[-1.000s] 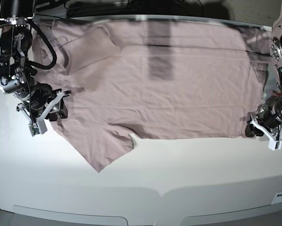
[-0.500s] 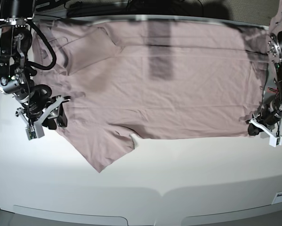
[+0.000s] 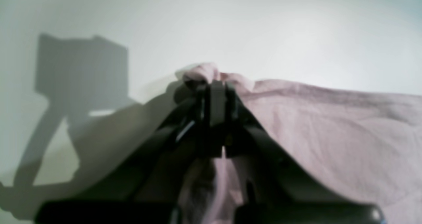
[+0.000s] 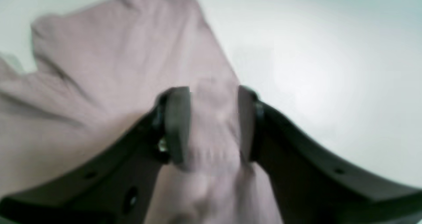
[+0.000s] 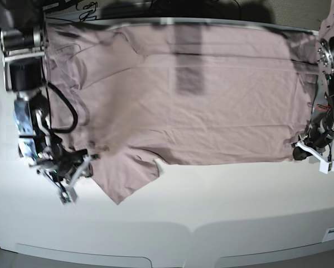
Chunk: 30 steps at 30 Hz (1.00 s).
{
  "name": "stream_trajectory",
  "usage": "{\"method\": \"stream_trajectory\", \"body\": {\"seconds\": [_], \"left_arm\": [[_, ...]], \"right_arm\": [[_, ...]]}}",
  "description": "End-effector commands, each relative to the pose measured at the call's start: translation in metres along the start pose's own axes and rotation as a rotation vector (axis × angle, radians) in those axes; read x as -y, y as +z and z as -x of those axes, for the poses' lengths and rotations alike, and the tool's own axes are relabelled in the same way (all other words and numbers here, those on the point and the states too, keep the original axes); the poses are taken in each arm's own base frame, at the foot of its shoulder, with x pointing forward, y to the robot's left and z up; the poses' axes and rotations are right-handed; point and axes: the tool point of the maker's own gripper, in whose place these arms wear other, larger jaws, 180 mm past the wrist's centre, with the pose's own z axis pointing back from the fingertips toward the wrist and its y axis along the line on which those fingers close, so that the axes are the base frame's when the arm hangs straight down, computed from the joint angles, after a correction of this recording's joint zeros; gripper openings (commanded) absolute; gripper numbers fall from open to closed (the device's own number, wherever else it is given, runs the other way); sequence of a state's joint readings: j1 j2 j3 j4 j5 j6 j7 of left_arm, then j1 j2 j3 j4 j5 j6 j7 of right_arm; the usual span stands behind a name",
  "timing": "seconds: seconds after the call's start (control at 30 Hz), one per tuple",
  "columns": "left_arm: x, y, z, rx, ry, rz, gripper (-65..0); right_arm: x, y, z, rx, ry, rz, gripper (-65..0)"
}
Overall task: Fold the T-shirt properly
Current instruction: 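Reach both grippers to the hem corners and grasp them, then lift the hem and fold it over toward the collar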
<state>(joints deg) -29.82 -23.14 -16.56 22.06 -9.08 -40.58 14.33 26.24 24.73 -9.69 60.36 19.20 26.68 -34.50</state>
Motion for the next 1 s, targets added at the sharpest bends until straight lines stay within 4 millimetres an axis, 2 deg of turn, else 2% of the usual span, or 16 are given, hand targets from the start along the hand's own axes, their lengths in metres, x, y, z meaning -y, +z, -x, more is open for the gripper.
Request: {"method": "stream_trajectory", "body": {"seconds": [0.0,0.2,0.33,0.47,0.53,0.7,0.9,0.97], "left_arm": [[-0.007,0.003,0.008,-0.064,-0.027,-0.024,-65.0],[-0.007,0.003,0.008,-0.062,-0.027,-0.024,-65.0],[-0.008,0.004,0.013,-0.059,-0.018,-0.025,-65.0],[-0.008,0.004,0.015,-0.038,0.018,-0.019,-65.0],[-0.008,0.005,0.016,-0.041,0.019,-0.02,-65.0],[-0.008,0.005,0.017,-0.042,0.019,-0.02,-65.0],[-0.008,0.005,0.019,-0.053,0.019,-0.02,-65.0],[-0.008,0.005,0.018,-0.052,0.019,-0.02,-65.0]], "right_arm": [[0.014,0.003,-0.031,0.039,0.017,0.023,-37.2],[0.026,-0.021,-0.035,-0.117,0.006,-0.008,-36.7],[0.039,-0.026,-0.025,-0.2,0.008,0.008,-36.7],[0.047,-0.032,-0.017,-0.199,0.035,0.041,-36.7],[0.045,-0.034,-0.008,-0.224,0.036,0.04,-36.7],[0.025,-0.044,0.02,-0.301,0.032,-0.014,-36.7],[0.021,-0.046,0.043,-0.384,0.073,-0.007,-37.0],[0.014,-0.046,0.05,-0.42,0.08,-0.025,-42.0]]}}
